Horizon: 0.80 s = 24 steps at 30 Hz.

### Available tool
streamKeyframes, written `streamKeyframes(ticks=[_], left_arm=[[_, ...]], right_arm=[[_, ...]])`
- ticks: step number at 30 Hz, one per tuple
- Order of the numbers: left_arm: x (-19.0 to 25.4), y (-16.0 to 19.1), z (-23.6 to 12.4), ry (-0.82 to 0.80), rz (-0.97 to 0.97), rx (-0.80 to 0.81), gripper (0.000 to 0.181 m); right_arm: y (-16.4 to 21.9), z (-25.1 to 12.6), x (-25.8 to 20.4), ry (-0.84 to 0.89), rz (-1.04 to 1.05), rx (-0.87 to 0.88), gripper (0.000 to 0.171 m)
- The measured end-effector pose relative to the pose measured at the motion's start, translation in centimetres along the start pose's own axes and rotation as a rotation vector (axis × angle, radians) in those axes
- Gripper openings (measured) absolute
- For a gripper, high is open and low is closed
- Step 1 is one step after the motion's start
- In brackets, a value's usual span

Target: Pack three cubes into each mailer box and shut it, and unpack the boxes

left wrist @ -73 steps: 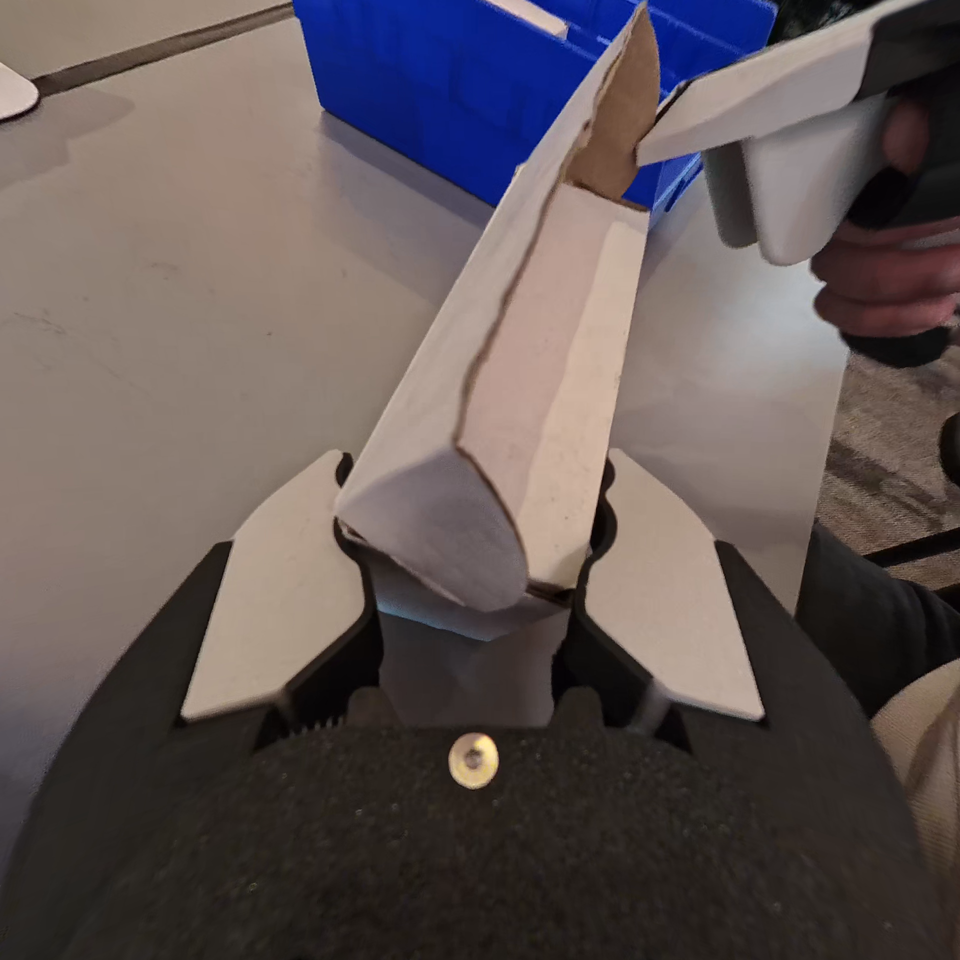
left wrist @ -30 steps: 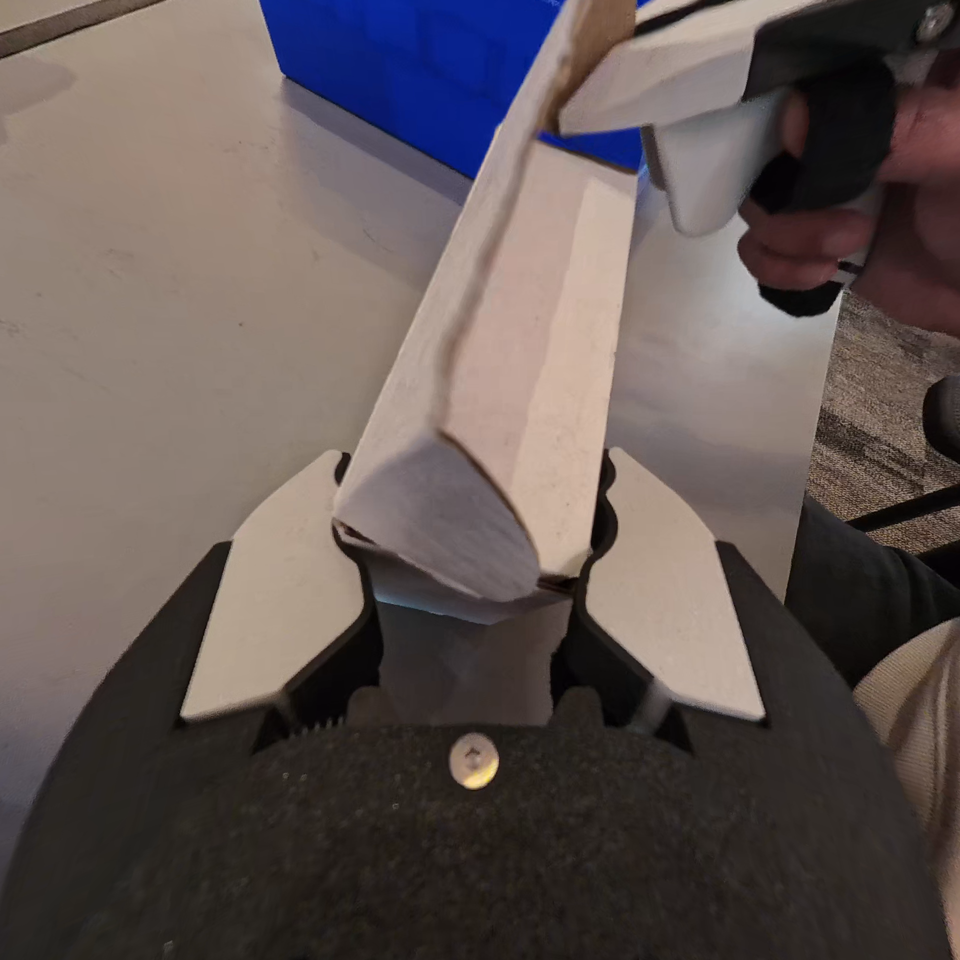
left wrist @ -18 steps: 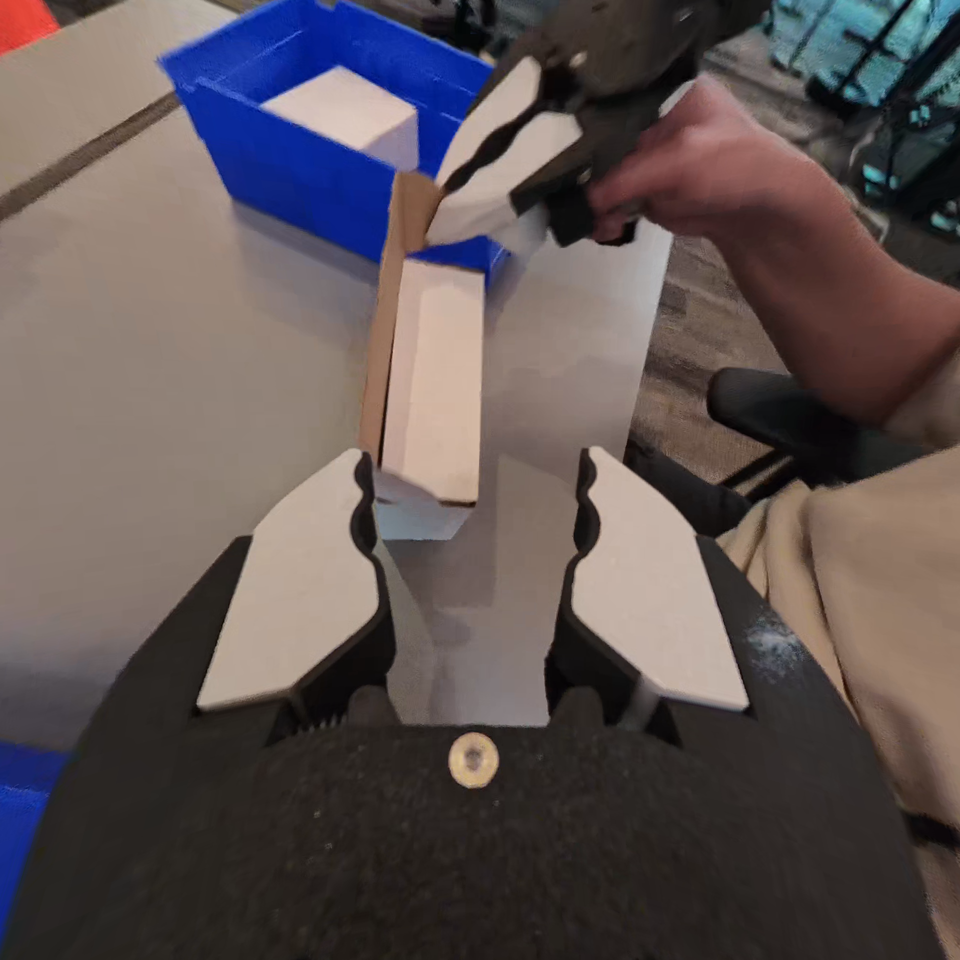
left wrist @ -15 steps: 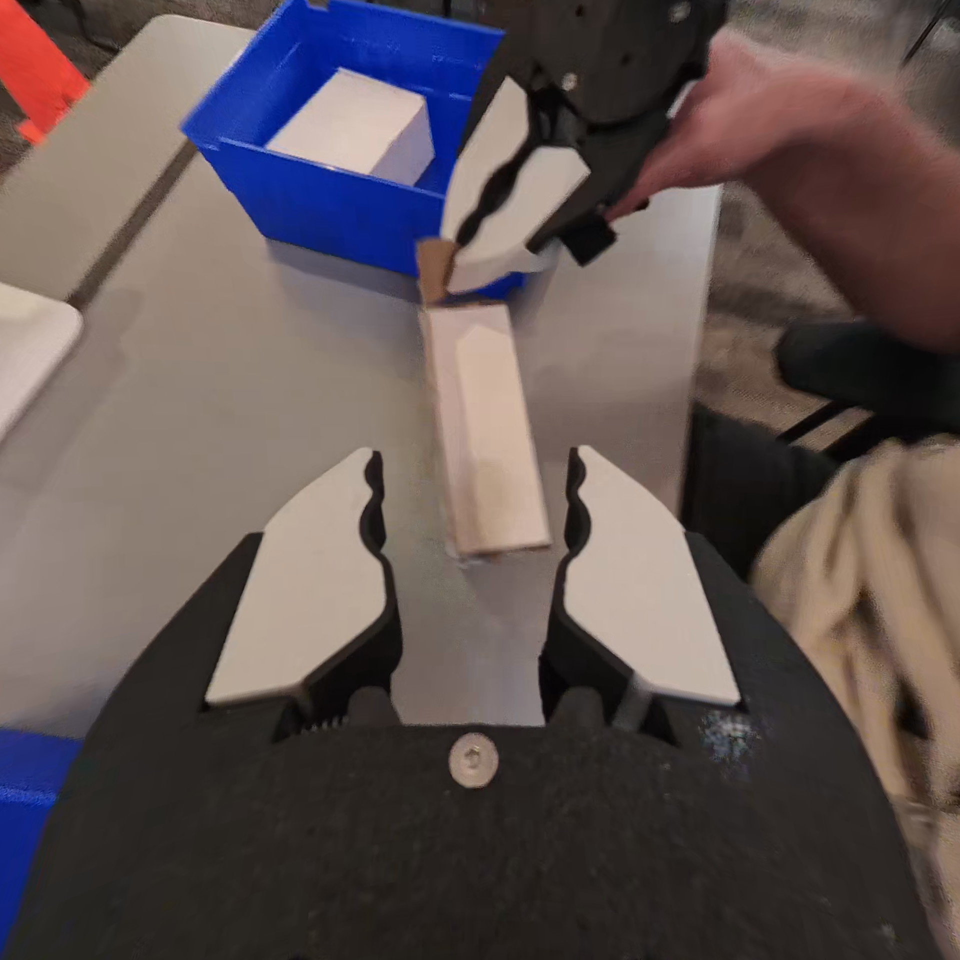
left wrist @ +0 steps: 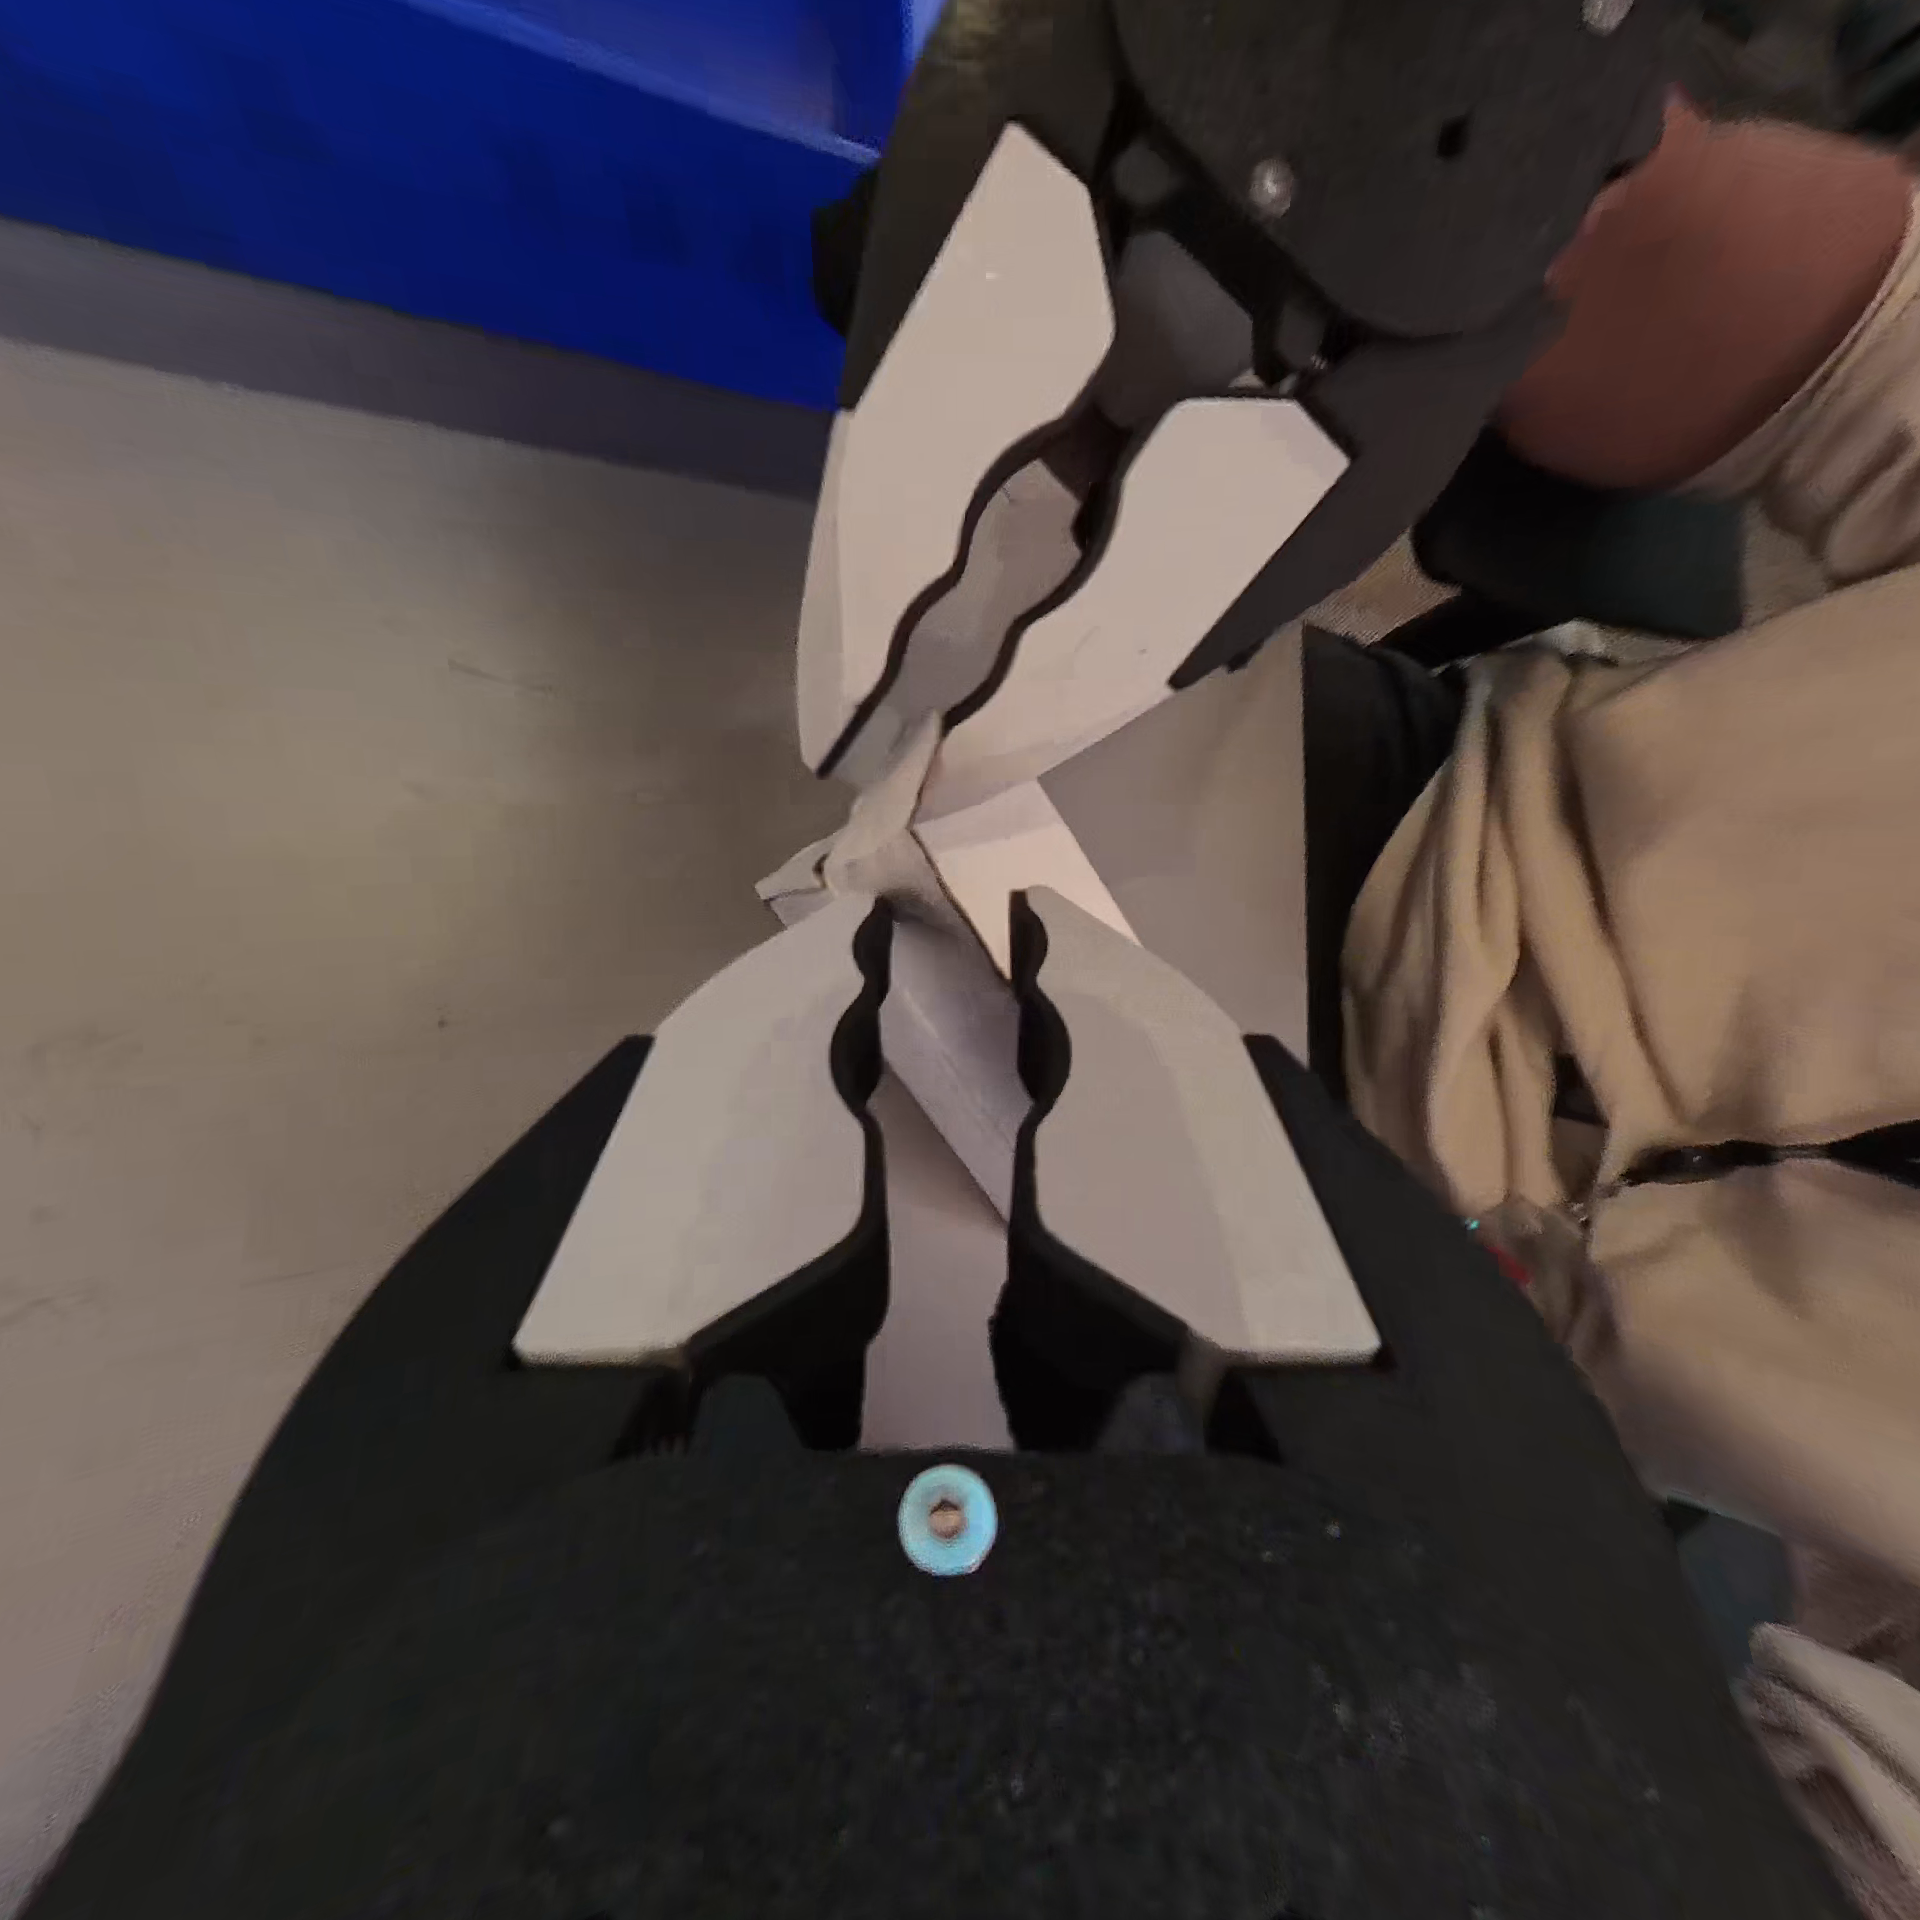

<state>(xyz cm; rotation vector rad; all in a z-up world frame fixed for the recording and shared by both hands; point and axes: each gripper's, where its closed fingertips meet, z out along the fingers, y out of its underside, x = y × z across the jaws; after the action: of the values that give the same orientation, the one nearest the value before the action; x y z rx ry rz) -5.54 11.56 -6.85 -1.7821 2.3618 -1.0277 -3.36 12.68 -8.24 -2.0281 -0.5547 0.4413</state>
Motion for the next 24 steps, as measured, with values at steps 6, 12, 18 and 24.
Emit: streamKeyframes(ticks=[6, 12, 18, 24], left_arm=[[-0.7, 0.7, -0.8, 0.047, -0.054, 0.089, 0.01], [-0.8, 1.0, -0.8, 0.056, -0.051, 0.111, 0.009], [-0.9, 1.2, -0.7, 0.026, -0.011, 0.088, 0.008], [-0.7, 1.0, -0.5, -0.011, 0.033, 0.041, 0.007]], right_arm=[[0.2, -0.1, -0.1, -0.004, 0.082, 0.07, 0.012], [0.1, 0.8, -0.6, -0.031, 0.095, 0.051, 0.003], [0.5, 0.7, -0.8, -0.071, 0.146, 0.014, 0.001], [1.3, 0.2, -0.8, -0.052, 0.16, -0.118, 0.001]])
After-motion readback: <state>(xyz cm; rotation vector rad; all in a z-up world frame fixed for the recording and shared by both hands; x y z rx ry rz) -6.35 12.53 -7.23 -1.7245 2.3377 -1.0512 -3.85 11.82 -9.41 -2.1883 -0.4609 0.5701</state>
